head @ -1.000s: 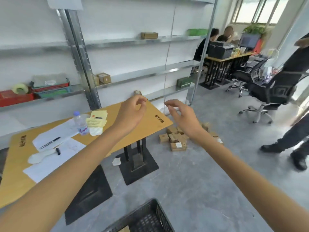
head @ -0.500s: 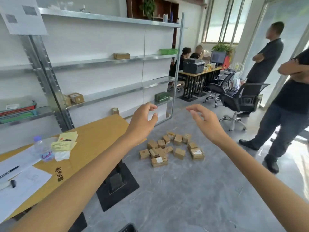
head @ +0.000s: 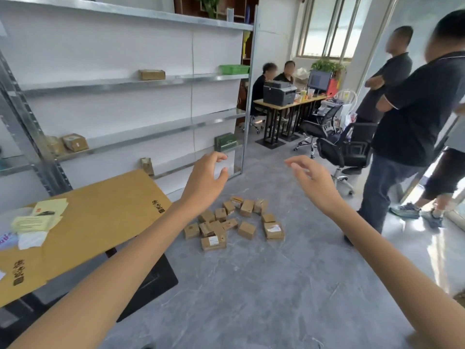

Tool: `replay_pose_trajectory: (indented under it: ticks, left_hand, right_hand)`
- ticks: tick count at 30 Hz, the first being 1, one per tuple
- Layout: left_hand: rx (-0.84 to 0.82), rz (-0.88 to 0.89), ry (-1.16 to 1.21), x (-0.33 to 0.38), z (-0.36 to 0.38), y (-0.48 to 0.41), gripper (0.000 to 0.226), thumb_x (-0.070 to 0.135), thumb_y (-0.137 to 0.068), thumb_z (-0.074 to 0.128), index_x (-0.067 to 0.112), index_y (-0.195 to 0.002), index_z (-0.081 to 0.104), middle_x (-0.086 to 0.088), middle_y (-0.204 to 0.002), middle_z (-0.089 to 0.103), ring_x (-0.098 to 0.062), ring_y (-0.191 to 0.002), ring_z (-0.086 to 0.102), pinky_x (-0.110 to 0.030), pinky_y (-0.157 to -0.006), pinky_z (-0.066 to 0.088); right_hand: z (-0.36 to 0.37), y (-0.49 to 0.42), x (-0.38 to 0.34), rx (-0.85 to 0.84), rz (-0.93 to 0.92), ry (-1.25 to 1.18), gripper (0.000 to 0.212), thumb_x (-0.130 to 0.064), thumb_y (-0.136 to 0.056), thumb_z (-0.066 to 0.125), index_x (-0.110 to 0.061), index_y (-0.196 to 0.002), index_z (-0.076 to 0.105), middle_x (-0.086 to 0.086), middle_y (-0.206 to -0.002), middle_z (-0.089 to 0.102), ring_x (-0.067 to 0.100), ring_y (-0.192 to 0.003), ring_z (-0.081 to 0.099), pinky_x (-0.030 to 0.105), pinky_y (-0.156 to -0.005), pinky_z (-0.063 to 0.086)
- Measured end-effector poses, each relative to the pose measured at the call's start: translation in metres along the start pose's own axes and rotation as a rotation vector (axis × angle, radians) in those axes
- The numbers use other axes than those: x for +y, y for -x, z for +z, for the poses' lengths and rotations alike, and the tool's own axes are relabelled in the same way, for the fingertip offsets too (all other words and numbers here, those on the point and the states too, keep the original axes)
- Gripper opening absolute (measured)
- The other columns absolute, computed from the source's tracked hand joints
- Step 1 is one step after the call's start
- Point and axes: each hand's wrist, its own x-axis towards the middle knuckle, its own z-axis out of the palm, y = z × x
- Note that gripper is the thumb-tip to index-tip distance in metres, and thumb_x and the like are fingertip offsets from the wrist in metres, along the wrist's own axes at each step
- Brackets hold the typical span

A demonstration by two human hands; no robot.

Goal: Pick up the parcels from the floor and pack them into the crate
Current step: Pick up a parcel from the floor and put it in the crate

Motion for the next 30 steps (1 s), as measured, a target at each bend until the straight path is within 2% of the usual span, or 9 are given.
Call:
replay_pose_trajectory:
  ticks: [13, 23, 26, 30]
  left_hand:
    - [-0.068, 0.008, -0.059, -0.028, 0.077, -0.048, 0.030, 0.018, -0.096, 0.048, 0.016, -0.125, 0.051, 0.000, -0.128, 0.053, -0.014, -0.123, 0.045, -0.021, -0.098, 0.030]
    - [-0.143, 0.054, -0.033, -0.083, 0.133, -0.149, 0.029, 0.019, -0.096, 0.047, 0.016, -0.125, 0.051, 0.000, -0.127, 0.052, -0.014, -0.123, 0.043, -0.024, -0.099, 0.032]
    - [-0.178, 0.064, -0.030, -0.101, 0.148, -0.182, 0.028, 0.018, -0.096, 0.048, 0.016, -0.123, 0.053, 0.000, -0.126, 0.053, -0.015, -0.123, 0.044, -0.026, -0.100, 0.033]
    - [-0.193, 0.103, -0.037, -0.126, 0.166, -0.225, 0.028, 0.018, -0.095, 0.048, 0.016, -0.122, 0.053, -0.001, -0.125, 0.054, -0.016, -0.120, 0.045, -0.024, -0.097, 0.034]
  right_hand:
    - [0.002, -0.031, 0.085, 0.001, 0.162, -0.032, 0.020, -0.022, -0.100, 0.044, -0.023, -0.108, 0.062, -0.010, -0.108, 0.063, 0.004, -0.106, 0.054, 0.020, -0.090, 0.038]
    - [0.032, -0.116, 0.142, 0.028, 0.224, 0.002, 0.018, -0.022, -0.099, 0.045, -0.028, -0.102, 0.062, -0.014, -0.102, 0.063, 0.006, -0.108, 0.056, 0.023, -0.090, 0.040]
    - [0.047, -0.145, 0.154, 0.010, 0.252, 0.027, 0.017, -0.024, -0.098, 0.046, -0.028, -0.103, 0.062, -0.008, -0.105, 0.065, 0.010, -0.109, 0.058, 0.028, -0.093, 0.044]
    - [0.066, -0.185, 0.167, -0.001, 0.280, 0.055, 0.018, -0.026, -0.099, 0.045, -0.026, -0.106, 0.062, -0.005, -0.107, 0.066, 0.010, -0.105, 0.058, 0.023, -0.085, 0.042]
